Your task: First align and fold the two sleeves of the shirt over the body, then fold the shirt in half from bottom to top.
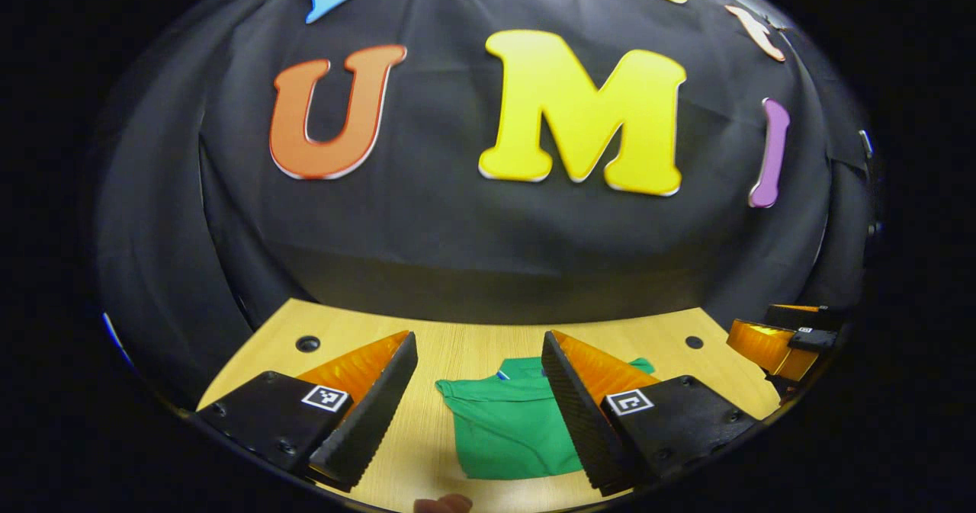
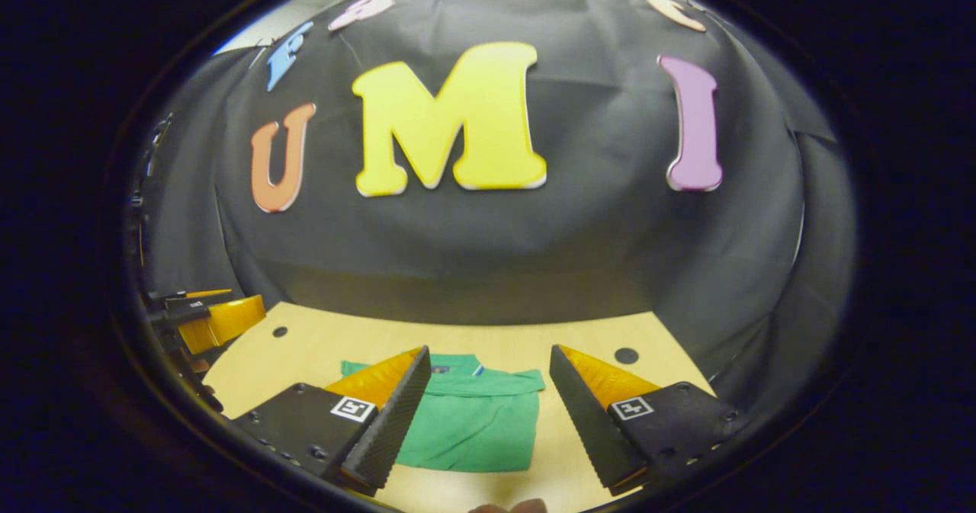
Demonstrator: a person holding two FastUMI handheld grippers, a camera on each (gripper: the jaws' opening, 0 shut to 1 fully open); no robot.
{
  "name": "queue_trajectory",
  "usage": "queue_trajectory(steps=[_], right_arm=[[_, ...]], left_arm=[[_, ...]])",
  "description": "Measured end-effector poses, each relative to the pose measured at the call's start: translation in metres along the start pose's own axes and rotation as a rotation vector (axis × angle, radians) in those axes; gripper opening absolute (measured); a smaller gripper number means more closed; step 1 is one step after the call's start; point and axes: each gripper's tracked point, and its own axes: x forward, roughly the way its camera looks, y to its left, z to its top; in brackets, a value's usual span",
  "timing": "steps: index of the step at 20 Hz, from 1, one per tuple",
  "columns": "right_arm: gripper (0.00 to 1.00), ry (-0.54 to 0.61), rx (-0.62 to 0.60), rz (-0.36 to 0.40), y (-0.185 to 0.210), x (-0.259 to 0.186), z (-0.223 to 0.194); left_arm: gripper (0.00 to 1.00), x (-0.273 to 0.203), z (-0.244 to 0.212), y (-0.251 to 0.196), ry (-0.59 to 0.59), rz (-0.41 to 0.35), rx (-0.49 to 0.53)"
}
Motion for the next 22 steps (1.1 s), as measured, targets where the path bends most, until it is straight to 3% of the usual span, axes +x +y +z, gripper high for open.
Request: queue_trajectory(steps=[5, 10, 22], right_arm=[[0.96, -0.150, -0.061, -0.029, 0.007, -0.097, 0.043], [0.94, -0.249, -0.110, -0.057, 0.018, -0.160, 0.054], [0.97, -0.263, -0.066, -0.029, 0.036, -0.185, 0.051]], left_arm=[[1.00, -0.099, 0.041, -0.018, -0.131, 0.011, 0.025], [1.00, -0.151, 0.038, -0.024, -0.152, -0.004, -0.030], [1.00, -0.169, 0.042, -0.013, -0.176, 0.042, -0.007]])
